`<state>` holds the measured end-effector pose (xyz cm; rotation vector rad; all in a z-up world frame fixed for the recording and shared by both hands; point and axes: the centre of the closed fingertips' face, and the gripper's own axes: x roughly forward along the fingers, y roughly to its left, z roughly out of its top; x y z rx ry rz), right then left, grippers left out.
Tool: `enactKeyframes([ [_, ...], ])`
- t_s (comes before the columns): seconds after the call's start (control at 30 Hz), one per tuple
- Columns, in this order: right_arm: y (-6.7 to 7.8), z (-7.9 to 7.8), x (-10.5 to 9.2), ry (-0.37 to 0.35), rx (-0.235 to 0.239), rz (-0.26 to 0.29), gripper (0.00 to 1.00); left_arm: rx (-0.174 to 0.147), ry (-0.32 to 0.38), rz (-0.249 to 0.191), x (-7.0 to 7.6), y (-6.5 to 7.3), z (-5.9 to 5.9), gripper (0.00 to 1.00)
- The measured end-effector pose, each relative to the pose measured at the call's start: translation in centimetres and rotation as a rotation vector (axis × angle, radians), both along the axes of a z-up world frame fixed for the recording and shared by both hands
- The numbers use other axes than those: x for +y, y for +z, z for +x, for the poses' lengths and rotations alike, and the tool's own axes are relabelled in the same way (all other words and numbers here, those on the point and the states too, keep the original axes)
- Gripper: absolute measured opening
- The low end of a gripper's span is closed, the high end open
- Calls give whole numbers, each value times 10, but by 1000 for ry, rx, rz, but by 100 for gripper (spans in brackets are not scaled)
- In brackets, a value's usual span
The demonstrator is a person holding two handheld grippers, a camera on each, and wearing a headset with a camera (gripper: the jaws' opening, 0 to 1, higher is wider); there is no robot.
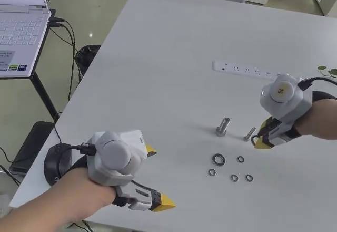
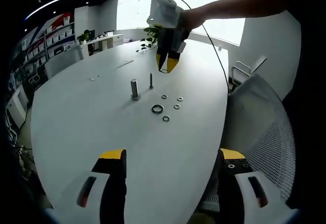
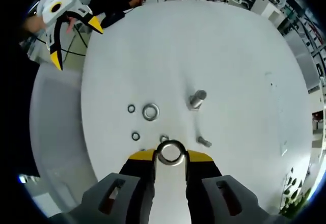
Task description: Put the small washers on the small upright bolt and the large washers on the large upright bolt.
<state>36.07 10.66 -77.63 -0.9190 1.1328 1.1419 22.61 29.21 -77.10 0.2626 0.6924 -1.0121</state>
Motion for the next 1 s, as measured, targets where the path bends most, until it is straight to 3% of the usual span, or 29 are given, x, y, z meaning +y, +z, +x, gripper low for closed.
enactKeyframes([
  [0.43, -3, 28, 25, 25, -11, -1, 22, 11, -11, -3, -3, -4, -3, 72],
  [0.77, -1, 49, 39, 34, -25, -5, 22, 4, -19, -23, -9, 1, 3, 72],
  [1.0, -10, 57, 48, 47, -28, -13, 22, 0, -23, -14, -9, -2, 8, 76],
])
